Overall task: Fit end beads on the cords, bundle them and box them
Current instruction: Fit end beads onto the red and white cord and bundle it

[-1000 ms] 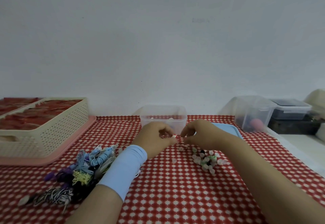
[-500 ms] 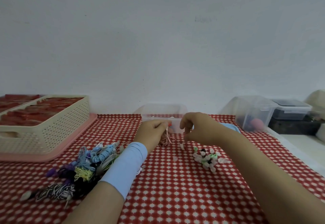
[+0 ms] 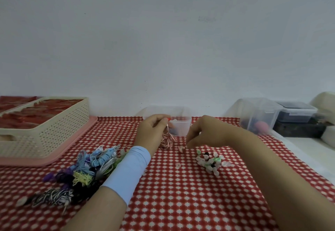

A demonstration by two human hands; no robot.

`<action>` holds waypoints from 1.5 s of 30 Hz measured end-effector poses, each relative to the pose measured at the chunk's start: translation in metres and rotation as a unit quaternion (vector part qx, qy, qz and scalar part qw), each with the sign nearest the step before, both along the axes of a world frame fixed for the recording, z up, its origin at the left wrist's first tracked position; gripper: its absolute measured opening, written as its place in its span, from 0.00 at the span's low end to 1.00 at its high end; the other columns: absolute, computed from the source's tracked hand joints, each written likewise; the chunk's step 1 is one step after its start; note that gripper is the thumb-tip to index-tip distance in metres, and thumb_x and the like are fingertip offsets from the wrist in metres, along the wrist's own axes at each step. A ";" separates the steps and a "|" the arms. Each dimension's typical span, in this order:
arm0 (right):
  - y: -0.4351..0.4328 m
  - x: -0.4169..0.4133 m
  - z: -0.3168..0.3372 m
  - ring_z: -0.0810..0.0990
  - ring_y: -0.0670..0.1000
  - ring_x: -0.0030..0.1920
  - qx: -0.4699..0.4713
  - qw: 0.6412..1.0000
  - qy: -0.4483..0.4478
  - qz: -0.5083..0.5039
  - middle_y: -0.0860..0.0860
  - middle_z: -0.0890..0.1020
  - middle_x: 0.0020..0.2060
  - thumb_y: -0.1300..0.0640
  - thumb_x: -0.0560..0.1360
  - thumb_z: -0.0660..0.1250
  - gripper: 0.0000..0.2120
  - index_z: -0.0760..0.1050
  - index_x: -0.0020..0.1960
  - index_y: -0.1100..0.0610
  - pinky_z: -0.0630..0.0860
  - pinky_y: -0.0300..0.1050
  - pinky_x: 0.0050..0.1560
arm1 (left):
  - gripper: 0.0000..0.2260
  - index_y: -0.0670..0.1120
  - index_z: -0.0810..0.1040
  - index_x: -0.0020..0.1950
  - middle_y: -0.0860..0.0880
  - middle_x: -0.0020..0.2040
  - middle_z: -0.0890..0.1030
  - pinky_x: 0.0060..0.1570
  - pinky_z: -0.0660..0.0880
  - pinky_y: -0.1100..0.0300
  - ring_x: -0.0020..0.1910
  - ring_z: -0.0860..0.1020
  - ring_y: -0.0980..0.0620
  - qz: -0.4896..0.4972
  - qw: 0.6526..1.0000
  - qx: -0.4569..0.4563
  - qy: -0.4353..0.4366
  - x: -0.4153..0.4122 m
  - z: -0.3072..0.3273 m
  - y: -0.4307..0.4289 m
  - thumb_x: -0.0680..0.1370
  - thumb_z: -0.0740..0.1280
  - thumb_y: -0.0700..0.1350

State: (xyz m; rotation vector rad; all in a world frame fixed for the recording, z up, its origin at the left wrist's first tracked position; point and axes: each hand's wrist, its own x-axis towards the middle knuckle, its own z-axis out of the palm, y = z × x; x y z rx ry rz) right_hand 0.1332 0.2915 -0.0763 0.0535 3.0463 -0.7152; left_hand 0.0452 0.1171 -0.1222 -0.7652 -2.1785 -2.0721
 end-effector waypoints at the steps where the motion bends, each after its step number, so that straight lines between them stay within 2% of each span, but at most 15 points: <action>1: 0.006 -0.001 -0.002 0.83 0.37 0.42 0.006 1.000 0.018 -0.022 0.38 0.86 0.41 0.54 0.73 0.77 0.04 0.87 0.46 0.46 0.80 0.38 0.52 | 0.09 0.49 0.83 0.48 0.54 0.38 0.85 0.45 0.79 0.60 0.39 0.82 0.57 -0.007 0.999 0.027 -0.016 0.000 0.002 0.000 0.81 0.64 0.39; 5: 0.002 -0.007 -0.016 0.82 0.42 0.50 0.040 0.998 0.023 -0.044 0.43 0.85 0.50 0.58 0.76 0.73 0.09 0.86 0.55 0.48 0.79 0.41 0.59 | 0.09 0.47 0.83 0.49 0.50 0.40 0.85 0.41 0.79 0.59 0.39 0.81 0.54 -0.026 0.996 0.075 -0.038 0.002 0.006 -0.002 0.81 0.64 0.38; 8: -0.009 -0.012 -0.025 0.81 0.45 0.52 0.047 0.998 0.019 -0.022 0.44 0.84 0.54 0.56 0.77 0.72 0.12 0.84 0.59 0.48 0.78 0.42 0.59 | 0.10 0.48 0.83 0.48 0.50 0.39 0.85 0.39 0.78 0.63 0.37 0.81 0.57 -0.023 0.996 0.082 -0.034 0.003 0.006 -0.002 0.81 0.64 0.38; 11: -0.016 -0.016 -0.030 0.80 0.43 0.48 0.063 0.998 0.000 -0.011 0.44 0.85 0.52 0.55 0.76 0.74 0.11 0.85 0.57 0.49 0.75 0.38 0.53 | 0.10 0.48 0.83 0.49 0.50 0.41 0.86 0.40 0.79 0.61 0.39 0.81 0.55 -0.018 0.997 0.064 -0.028 0.001 0.004 -0.002 0.81 0.64 0.38; 15: -0.014 -0.016 -0.032 0.80 0.39 0.40 0.038 0.999 0.024 -0.028 0.39 0.84 0.41 0.57 0.74 0.75 0.06 0.87 0.50 0.51 0.74 0.29 0.43 | 0.09 0.51 0.82 0.53 0.53 0.43 0.86 0.43 0.79 0.61 0.37 0.80 0.56 -0.037 0.999 0.018 -0.025 -0.001 -0.001 -0.003 0.81 0.64 0.41; 17: -0.008 -0.016 -0.030 0.81 0.40 0.40 0.033 0.996 0.065 -0.052 0.41 0.85 0.40 0.59 0.75 0.73 0.06 0.87 0.49 0.53 0.78 0.33 0.44 | 0.08 0.51 0.82 0.55 0.53 0.43 0.86 0.42 0.79 0.61 0.37 0.80 0.55 -0.042 0.999 0.003 -0.030 -0.001 -0.003 -0.002 0.81 0.65 0.42; 19: -0.002 -0.014 -0.026 0.81 0.40 0.36 -0.025 0.988 0.118 -0.094 0.44 0.85 0.39 0.60 0.75 0.72 0.07 0.87 0.49 0.53 0.77 0.31 0.38 | 0.07 0.48 0.83 0.53 0.51 0.44 0.86 0.46 0.81 0.55 0.40 0.81 0.50 -0.052 0.997 0.008 -0.055 0.000 -0.005 0.000 0.81 0.65 0.41; 21: -0.001 -0.011 -0.020 0.76 0.43 0.27 -0.184 0.964 0.150 -0.123 0.50 0.86 0.38 0.62 0.75 0.71 0.07 0.84 0.50 0.53 0.72 0.33 0.29 | 0.07 0.46 0.83 0.52 0.48 0.46 0.86 0.52 0.80 0.49 0.42 0.81 0.48 -0.072 0.993 0.027 -0.088 0.002 -0.007 0.001 0.81 0.65 0.41; 24: -0.009 -0.007 -0.012 0.69 0.48 0.23 -0.385 0.907 0.133 -0.110 0.58 0.87 0.41 0.65 0.78 0.67 0.06 0.83 0.51 0.59 0.65 0.38 0.23 | 0.07 0.46 0.84 0.52 0.45 0.48 0.86 0.53 0.77 0.48 0.43 0.81 0.48 -0.097 0.987 0.040 -0.122 0.004 -0.011 0.003 0.81 0.65 0.42; 29: -0.015 -0.009 -0.013 0.70 0.48 0.26 -0.455 0.882 0.088 -0.083 0.59 0.87 0.47 0.64 0.79 0.68 0.07 0.82 0.55 0.63 0.62 0.37 0.23 | 0.07 0.50 0.85 0.52 0.43 0.48 0.85 0.54 0.77 0.45 0.43 0.78 0.46 -0.097 0.986 0.041 -0.128 0.002 -0.016 0.003 0.80 0.67 0.45; 31: -0.012 -0.010 -0.014 0.70 0.48 0.25 -0.468 0.875 0.089 -0.082 0.60 0.86 0.47 0.65 0.78 0.69 0.08 0.82 0.56 0.63 0.62 0.36 0.22 | 0.08 0.52 0.86 0.50 0.43 0.48 0.86 0.55 0.77 0.45 0.42 0.79 0.47 -0.094 0.987 0.044 -0.123 0.001 -0.016 0.003 0.80 0.67 0.45; 37: -0.010 -0.009 -0.014 0.70 0.49 0.25 -0.466 0.874 0.095 -0.098 0.55 0.83 0.36 0.68 0.75 0.72 0.08 0.83 0.54 0.64 0.60 0.37 0.21 | 0.07 0.48 0.86 0.50 0.42 0.48 0.85 0.56 0.78 0.46 0.42 0.79 0.48 -0.106 0.982 0.056 -0.143 -0.001 -0.016 0.001 0.80 0.67 0.44; 39: -0.013 -0.009 -0.015 0.71 0.48 0.25 -0.456 0.881 0.086 -0.090 0.59 0.83 0.38 0.67 0.75 0.72 0.07 0.84 0.53 0.63 0.62 0.37 0.22 | 0.07 0.47 0.85 0.52 0.45 0.46 0.86 0.53 0.78 0.49 0.42 0.79 0.49 -0.113 0.981 0.054 -0.146 0.000 -0.016 0.002 0.80 0.67 0.43; 41: -0.015 -0.009 -0.015 0.71 0.47 0.26 -0.436 0.891 0.092 -0.088 0.65 0.83 0.43 0.66 0.75 0.73 0.06 0.85 0.51 0.62 0.62 0.37 0.23 | 0.07 0.49 0.85 0.52 0.46 0.46 0.86 0.54 0.79 0.46 0.42 0.79 0.48 -0.108 0.985 0.036 -0.130 0.000 -0.017 0.002 0.80 0.67 0.45; 45: -0.018 -0.008 -0.012 0.71 0.47 0.26 -0.406 0.904 0.104 -0.079 0.62 0.84 0.42 0.65 0.75 0.73 0.06 0.86 0.50 0.60 0.64 0.38 0.24 | 0.07 0.52 0.86 0.50 0.48 0.46 0.86 0.56 0.79 0.42 0.43 0.80 0.47 -0.095 0.990 0.009 -0.106 -0.003 -0.018 0.001 0.80 0.67 0.48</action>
